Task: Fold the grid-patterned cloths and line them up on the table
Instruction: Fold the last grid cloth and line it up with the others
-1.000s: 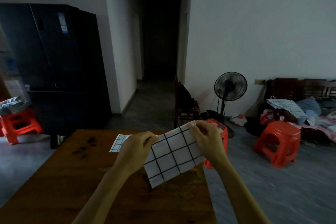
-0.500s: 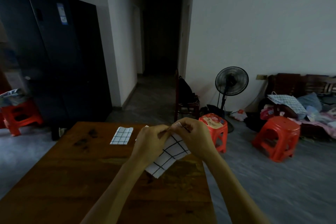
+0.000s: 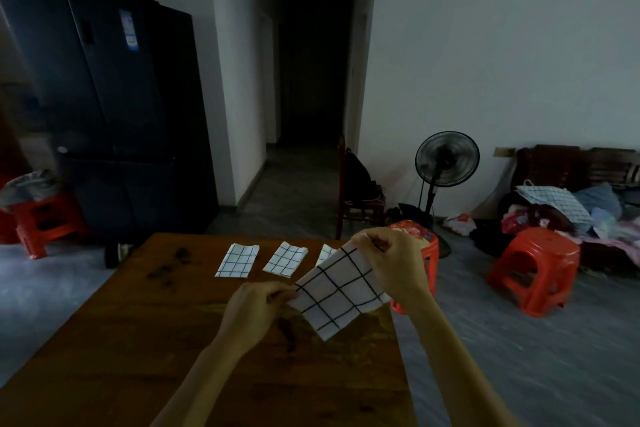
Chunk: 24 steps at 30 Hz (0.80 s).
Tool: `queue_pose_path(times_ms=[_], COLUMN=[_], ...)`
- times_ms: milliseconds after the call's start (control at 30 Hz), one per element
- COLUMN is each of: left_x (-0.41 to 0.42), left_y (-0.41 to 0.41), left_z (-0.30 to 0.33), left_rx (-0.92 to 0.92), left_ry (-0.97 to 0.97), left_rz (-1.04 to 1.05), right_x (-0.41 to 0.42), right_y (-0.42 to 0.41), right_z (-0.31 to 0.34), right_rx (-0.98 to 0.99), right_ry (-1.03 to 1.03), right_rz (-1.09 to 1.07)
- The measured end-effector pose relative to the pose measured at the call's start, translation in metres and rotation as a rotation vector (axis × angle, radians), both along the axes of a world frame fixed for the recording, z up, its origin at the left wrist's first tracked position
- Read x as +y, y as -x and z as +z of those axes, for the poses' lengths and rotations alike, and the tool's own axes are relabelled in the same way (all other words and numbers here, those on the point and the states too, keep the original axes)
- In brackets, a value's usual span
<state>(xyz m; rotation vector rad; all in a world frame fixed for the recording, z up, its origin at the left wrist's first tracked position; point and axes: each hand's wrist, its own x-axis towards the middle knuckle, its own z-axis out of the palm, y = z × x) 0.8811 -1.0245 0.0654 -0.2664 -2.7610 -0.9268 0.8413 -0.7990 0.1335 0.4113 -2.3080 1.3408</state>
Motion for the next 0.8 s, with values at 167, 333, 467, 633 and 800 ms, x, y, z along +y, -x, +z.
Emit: queue_pose_path(times_ms=[167,333,467,633,800], left_x=[-0.001,0.035,0.038,0.024,0.025], left_y=[0.009,0.014,0.014,0.003,0.001], left_z=[0.01,0.027,0.015,-0.006,-0.012], left_rx=[0.006,0.126,0.135,0.087,0.083], left_ry=[0.088,0.028,0.021,0.01,-0.106], left_rz=[0.055,-0.051,-0.049,-0.028,0.016], right_x=[-0.005,-0.02,-0.019,-0.004,-0.005], right_y=[0.002,-0.006,-0.01,-0.011,-0.009], right_z=[-0.01,-0.029,-0.037,-0.037,-0.037], right_rx=[0.033,-0.065,-0.088,-0.047,-0.043], right_ry=[0.032,-0.028,-0.063,0.003,0.01], right_rz=[-0.046,0.093,0.097,0.008,0.045])
